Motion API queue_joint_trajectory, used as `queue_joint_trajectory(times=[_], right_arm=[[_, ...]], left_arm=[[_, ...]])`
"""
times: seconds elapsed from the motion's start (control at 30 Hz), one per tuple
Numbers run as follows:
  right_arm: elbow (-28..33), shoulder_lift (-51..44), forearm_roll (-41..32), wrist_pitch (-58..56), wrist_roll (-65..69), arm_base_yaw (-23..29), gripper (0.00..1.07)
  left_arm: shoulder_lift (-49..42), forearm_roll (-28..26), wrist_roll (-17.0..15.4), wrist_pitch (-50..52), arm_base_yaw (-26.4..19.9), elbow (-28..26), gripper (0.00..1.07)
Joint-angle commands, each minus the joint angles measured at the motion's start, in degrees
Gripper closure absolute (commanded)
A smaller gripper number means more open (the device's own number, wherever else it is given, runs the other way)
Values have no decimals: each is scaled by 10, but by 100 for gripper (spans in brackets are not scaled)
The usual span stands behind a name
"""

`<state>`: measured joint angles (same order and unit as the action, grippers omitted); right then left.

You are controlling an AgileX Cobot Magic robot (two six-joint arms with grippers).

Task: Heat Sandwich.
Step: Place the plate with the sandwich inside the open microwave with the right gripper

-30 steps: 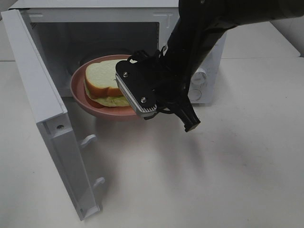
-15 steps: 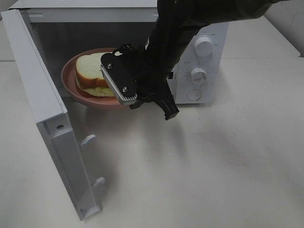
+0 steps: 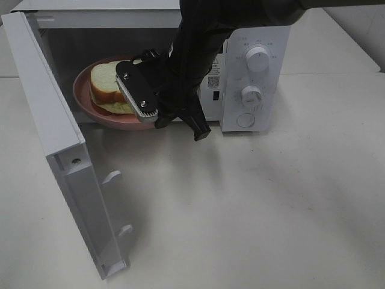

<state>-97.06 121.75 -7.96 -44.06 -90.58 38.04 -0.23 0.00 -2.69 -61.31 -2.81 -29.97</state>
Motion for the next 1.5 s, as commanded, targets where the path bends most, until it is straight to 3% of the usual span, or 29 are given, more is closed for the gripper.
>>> queue_joint_trajectory(times=[0.03,0.67,1.5], right_arm=[[-35,10,5,-11,13,2,107],[-198,104,48,-69,96,2,107],[-307,181,50,-48,144,2,107]], left_arm=[[-11,0,0,6,1,1,9],[-11,0,0,6,1,1,9],[-11,0,0,6,1,1,9]])
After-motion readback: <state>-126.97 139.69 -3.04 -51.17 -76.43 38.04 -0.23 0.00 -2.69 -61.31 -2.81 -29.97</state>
